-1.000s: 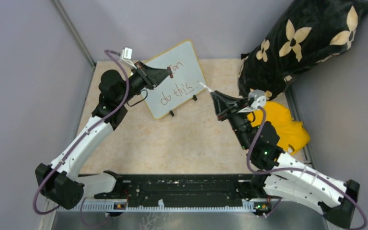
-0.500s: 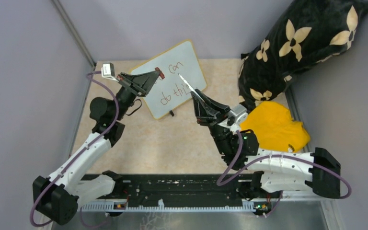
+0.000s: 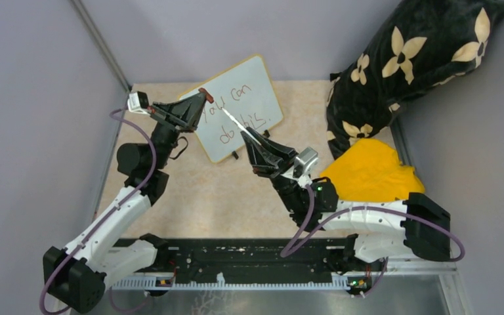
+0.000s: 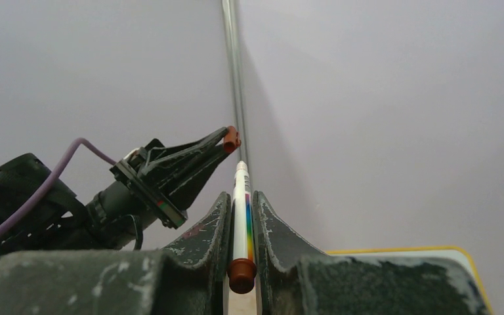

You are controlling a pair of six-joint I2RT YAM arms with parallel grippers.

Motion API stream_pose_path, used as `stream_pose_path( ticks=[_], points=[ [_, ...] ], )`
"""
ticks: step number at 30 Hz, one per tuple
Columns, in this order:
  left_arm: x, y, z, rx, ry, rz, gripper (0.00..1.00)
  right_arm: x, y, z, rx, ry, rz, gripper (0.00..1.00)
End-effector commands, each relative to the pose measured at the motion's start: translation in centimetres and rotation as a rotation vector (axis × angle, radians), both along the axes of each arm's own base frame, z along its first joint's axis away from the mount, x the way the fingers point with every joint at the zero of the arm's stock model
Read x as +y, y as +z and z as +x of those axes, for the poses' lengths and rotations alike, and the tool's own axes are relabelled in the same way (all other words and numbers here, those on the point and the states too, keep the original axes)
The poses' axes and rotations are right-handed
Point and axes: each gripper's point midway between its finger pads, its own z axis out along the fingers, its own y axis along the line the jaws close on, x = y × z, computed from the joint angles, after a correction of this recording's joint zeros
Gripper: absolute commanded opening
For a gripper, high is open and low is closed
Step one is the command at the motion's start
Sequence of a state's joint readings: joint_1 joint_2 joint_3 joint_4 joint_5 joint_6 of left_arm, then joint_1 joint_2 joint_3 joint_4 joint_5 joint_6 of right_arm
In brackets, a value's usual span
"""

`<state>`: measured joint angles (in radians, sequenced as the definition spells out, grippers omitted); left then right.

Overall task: Write a sentence on the whiteboard
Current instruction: Close the pen cap.

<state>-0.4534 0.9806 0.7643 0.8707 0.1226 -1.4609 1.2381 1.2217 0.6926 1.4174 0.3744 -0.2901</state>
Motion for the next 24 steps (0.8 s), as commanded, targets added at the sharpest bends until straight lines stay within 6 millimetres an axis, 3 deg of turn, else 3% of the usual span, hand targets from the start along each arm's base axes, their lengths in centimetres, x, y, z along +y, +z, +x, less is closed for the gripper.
stream_pose_path(
  ticks=[1,24],
  points=[
    [0.6,0.8,-0.4,-0.001,-0.032,-0.071,0.00,-0.7,4.0,-1.4,-0.078,0.040,0.112,0.00],
    [0.3,0.8,-0.8,-0.012,-0.053,-0.064,0.00,1.0,3.8,-1.1,-0.052,0.070,0.085,0.00]
  ],
)
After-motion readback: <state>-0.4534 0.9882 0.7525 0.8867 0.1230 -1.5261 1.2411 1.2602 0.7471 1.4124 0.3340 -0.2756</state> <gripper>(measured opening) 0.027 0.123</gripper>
